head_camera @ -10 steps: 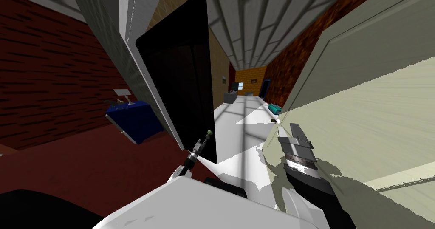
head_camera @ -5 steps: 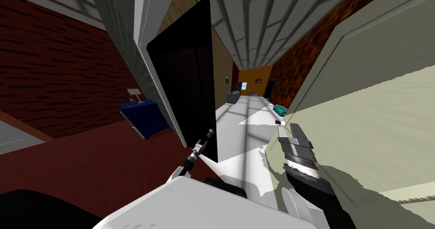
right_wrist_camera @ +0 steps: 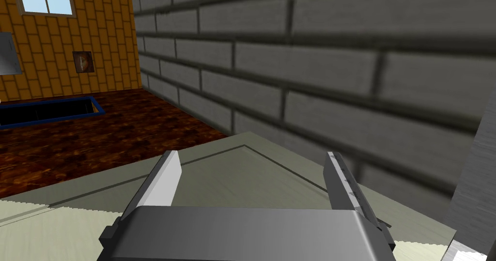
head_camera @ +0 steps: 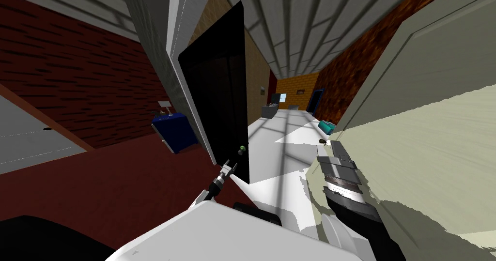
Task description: Push the door open
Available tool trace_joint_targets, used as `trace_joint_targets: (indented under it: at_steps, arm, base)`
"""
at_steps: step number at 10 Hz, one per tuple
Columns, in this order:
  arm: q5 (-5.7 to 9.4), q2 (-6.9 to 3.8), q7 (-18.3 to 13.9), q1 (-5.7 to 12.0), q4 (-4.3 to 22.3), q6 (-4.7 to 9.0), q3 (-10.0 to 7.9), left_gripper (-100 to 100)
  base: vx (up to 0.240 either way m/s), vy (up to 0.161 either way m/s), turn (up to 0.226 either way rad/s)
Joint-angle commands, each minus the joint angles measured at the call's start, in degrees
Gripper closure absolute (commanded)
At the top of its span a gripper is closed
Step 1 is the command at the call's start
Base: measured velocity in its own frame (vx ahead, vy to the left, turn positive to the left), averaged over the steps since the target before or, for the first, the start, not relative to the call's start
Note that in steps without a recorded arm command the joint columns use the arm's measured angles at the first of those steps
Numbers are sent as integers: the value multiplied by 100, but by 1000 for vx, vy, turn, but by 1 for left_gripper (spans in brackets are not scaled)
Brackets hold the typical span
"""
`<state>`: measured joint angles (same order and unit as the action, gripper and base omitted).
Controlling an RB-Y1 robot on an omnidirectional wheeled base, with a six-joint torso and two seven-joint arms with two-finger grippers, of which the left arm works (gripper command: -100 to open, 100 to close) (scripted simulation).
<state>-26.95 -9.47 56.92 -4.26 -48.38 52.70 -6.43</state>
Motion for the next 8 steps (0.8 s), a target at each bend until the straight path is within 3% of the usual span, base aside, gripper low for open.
trace_joint_targets:
  at_steps: [1,2,4,8]
  arm:
    - [-152,-2,174,-42,-42,9,-7,-100]
    - [-253,-8,281,-63,-55,23,-15,-100]
    - [-193,15,253,-38,-32,5,-26,-100]
    - [-172,89,341,18,16,-36,-66,-100]
  base:
    - [-27,-31,121]
    - [-23,-37,136]
    - [51,-24,-7]
    - [206,-47,-28]
